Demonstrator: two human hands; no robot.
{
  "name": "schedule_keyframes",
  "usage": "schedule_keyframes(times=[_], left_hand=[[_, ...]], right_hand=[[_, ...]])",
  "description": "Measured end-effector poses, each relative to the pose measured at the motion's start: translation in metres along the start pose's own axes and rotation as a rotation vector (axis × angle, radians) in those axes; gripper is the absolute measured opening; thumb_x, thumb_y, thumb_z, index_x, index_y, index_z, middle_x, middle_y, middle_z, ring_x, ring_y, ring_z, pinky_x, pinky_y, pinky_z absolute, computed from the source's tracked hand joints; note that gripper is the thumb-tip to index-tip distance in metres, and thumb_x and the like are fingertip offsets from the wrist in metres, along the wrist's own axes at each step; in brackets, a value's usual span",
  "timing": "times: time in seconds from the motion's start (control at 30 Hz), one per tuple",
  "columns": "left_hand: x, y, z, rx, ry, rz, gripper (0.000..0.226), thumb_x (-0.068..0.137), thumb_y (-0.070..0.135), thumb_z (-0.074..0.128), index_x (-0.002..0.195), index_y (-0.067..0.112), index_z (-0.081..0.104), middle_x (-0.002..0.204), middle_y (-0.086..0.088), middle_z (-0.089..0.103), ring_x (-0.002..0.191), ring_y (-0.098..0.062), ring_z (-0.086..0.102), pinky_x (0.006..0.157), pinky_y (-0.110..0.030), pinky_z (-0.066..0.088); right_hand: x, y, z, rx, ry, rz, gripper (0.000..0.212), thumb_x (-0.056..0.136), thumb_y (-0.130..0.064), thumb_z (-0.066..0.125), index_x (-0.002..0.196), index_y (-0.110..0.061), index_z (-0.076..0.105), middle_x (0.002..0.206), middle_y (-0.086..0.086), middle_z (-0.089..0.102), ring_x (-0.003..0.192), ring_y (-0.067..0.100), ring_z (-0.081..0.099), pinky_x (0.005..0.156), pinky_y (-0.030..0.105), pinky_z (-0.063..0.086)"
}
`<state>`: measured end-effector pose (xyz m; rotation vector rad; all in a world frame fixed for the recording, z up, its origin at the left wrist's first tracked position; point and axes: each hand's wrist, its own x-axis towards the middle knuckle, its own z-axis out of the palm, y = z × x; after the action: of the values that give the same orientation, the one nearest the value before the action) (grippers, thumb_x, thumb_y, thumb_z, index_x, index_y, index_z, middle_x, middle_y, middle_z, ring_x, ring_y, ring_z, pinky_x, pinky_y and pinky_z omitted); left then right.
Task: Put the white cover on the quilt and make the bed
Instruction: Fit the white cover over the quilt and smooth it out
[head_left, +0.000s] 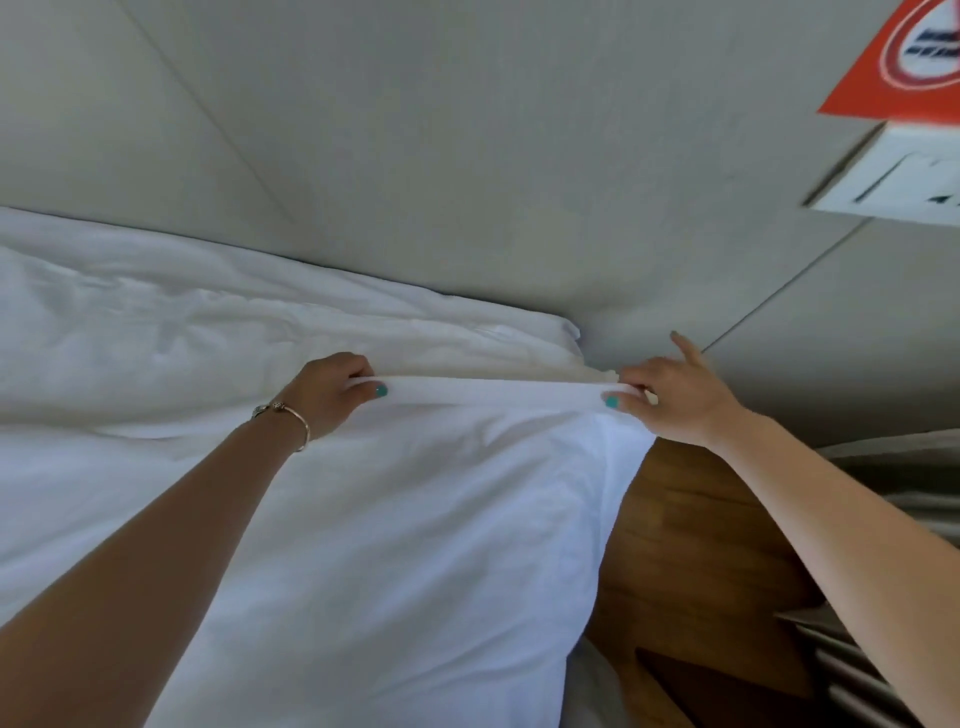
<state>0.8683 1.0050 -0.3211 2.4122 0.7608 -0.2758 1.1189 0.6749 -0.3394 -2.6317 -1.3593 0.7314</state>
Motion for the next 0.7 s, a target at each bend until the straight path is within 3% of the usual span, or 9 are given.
schedule_keyframes(times=[0.07, 0.1, 0.17, 0.23, 0.3, 0.37, 0.47, 0.57, 0.7], left_hand=[[-0.008, 0.002, -0.012, 0.012, 0.036, 0.067, 0.023, 0.091, 0.021, 0.066, 0.072, 0.025, 0.052, 0.076, 0.002, 0.053, 0.075, -0.022, 0.051, 0.066, -0.022, 0.037], [-0.010, 0.009, -0.021, 0.022, 0.042, 0.110, 0.024, 0.091, 0.023, 0.065, 0.072, 0.027, 0.052, 0.075, 0.004, 0.052, 0.073, -0.019, 0.050, 0.066, -0.023, 0.036], [-0.003, 0.032, -0.047, 0.023, 0.077, 0.215, 0.022, 0.088, 0.031, 0.062, 0.070, 0.034, 0.049, 0.074, 0.006, 0.052, 0.071, -0.013, 0.046, 0.066, -0.022, 0.035], [0.019, 0.056, -0.077, 0.032, 0.145, 0.316, 0.023, 0.084, 0.031, 0.062, 0.068, 0.036, 0.046, 0.072, 0.007, 0.052, 0.069, -0.010, 0.044, 0.066, -0.015, 0.034], [0.044, 0.067, -0.094, 0.085, 0.109, 0.314, 0.028, 0.087, 0.024, 0.069, 0.069, 0.033, 0.050, 0.072, 0.000, 0.055, 0.072, -0.016, 0.047, 0.065, -0.021, 0.034], [0.069, 0.058, -0.081, 0.213, -0.052, 0.208, 0.019, 0.088, 0.023, 0.069, 0.074, 0.024, 0.057, 0.077, -0.007, 0.059, 0.077, -0.023, 0.052, 0.065, -0.026, 0.032], [0.095, 0.032, -0.031, 0.371, -0.213, 0.094, 0.014, 0.094, 0.028, 0.061, 0.081, 0.023, 0.058, 0.084, -0.002, 0.057, 0.085, -0.024, 0.052, 0.070, -0.027, 0.031], [0.118, 0.014, -0.003, 0.367, -0.139, 0.073, 0.012, 0.095, 0.028, 0.058, 0.086, 0.021, 0.062, 0.082, 0.000, 0.056, 0.084, -0.024, 0.053, 0.072, -0.030, 0.036], [0.138, 0.003, -0.002, 0.296, -0.013, 0.046, 0.011, 0.094, 0.024, 0.061, 0.082, 0.022, 0.062, 0.083, -0.005, 0.064, 0.084, -0.028, 0.056, 0.074, -0.033, 0.040]], right_hand=[[-0.029, -0.010, -0.006, 0.102, -0.027, 0.042, 0.031, 0.097, -0.044, 0.052, 0.068, -0.036, 0.045, 0.056, -0.011, 0.050, 0.063, 0.005, 0.050, 0.109, 0.032, 0.026], [-0.044, -0.014, -0.008, 0.220, -0.028, 0.078, 0.030, 0.095, -0.041, 0.056, 0.067, -0.033, 0.051, 0.055, -0.008, 0.050, 0.060, 0.009, 0.050, 0.090, 0.029, 0.039], [-0.071, -0.020, -0.011, 0.517, 0.008, 0.157, 0.027, 0.092, -0.036, 0.063, 0.068, -0.024, 0.062, 0.057, -0.004, 0.055, 0.058, 0.012, 0.053, 0.058, 0.022, 0.040], [-0.085, -0.023, -0.012, 0.733, 0.119, 0.223, 0.027, 0.091, -0.033, 0.066, 0.068, -0.018, 0.065, 0.056, -0.006, 0.058, 0.054, 0.007, 0.053, 0.050, 0.016, 0.039], [-0.081, -0.022, -0.005, 0.743, 0.197, 0.264, 0.030, 0.093, -0.035, 0.063, 0.067, -0.020, 0.064, 0.059, -0.005, 0.060, 0.057, 0.011, 0.055, 0.054, 0.023, 0.041], [-0.067, -0.017, 0.009, 0.663, 0.210, 0.312, 0.026, 0.095, -0.036, 0.060, 0.069, -0.029, 0.060, 0.065, -0.005, 0.060, 0.065, 0.018, 0.058, 0.060, 0.033, 0.045], [-0.031, 0.003, 0.040, 0.697, 0.182, 0.458, 0.021, 0.095, -0.029, 0.059, 0.075, -0.036, 0.055, 0.077, -0.005, 0.062, 0.076, 0.021, 0.062, 0.071, 0.040, 0.053], [0.009, 0.025, 0.066, 0.818, 0.152, 0.571, 0.010, 0.092, -0.030, 0.064, 0.083, -0.035, 0.061, 0.086, -0.004, 0.066, 0.084, 0.020, 0.064, 0.082, 0.046, 0.056], [0.045, 0.041, 0.082, 0.968, 0.196, 0.597, 0.003, 0.089, -0.031, 0.069, 0.088, -0.029, 0.068, 0.089, -0.003, 0.068, 0.089, 0.020, 0.064, 0.084, 0.042, 0.056]])
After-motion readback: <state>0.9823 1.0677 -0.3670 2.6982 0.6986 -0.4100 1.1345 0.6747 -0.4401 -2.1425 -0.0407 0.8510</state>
